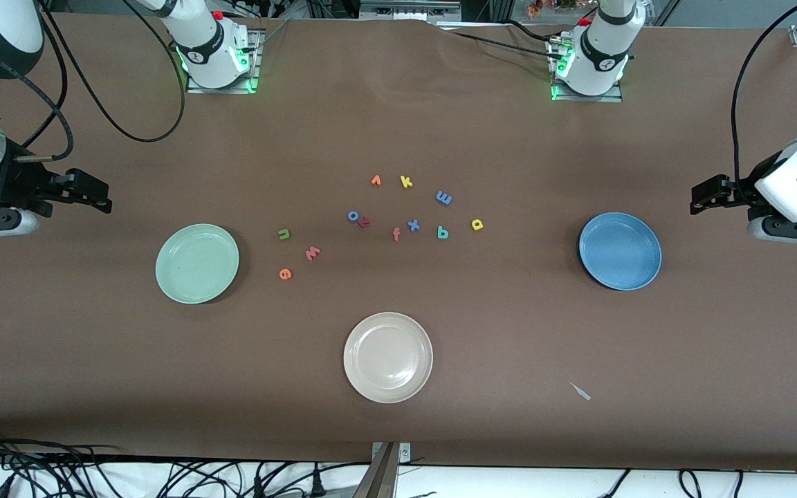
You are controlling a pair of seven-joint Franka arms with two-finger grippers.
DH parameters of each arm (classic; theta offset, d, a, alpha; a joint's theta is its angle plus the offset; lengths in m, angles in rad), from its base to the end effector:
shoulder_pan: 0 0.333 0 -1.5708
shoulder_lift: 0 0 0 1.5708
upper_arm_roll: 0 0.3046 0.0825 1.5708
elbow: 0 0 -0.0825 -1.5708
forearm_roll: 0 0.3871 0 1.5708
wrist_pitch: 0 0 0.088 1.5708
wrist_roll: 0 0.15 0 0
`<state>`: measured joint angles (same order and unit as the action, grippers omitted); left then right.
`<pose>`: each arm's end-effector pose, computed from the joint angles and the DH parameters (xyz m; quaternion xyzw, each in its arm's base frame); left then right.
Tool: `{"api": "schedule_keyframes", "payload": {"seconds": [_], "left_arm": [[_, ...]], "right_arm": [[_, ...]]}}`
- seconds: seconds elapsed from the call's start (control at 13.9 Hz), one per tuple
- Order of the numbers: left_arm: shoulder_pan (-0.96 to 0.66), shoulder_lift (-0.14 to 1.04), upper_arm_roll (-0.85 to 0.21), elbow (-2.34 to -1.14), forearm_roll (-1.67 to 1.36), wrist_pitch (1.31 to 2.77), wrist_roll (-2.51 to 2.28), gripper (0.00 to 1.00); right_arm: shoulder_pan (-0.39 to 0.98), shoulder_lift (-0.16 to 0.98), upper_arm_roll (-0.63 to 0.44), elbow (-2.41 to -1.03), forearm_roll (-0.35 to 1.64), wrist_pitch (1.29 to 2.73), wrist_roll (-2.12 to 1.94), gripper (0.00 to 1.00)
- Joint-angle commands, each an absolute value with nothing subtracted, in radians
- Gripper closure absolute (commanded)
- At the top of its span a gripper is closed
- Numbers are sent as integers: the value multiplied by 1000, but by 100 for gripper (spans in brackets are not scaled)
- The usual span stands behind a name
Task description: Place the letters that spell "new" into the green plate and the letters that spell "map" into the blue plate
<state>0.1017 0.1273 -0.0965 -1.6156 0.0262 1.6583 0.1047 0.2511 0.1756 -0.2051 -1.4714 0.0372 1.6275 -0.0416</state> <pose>0.5909 0.0091 0.4831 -0.9978 0.0512 0.0423 0.0046 0.6098 0.0421 0.5216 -0.9990 -0.0440 0.0079 0.0007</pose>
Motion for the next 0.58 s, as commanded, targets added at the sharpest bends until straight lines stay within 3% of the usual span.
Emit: {"api": "schedule_keyframes", "payload": {"seconds": [0.0,0.5], "left_arm": [[104,130,-97,-1605,2,1658,126,0],[104,129,-95,-1605,2,1658,126,0]], "right_arm": [[275,163,-202,-1482,5,1615,-37,0],[275,167,-206,-1482,11,1615,-34,0]]}}
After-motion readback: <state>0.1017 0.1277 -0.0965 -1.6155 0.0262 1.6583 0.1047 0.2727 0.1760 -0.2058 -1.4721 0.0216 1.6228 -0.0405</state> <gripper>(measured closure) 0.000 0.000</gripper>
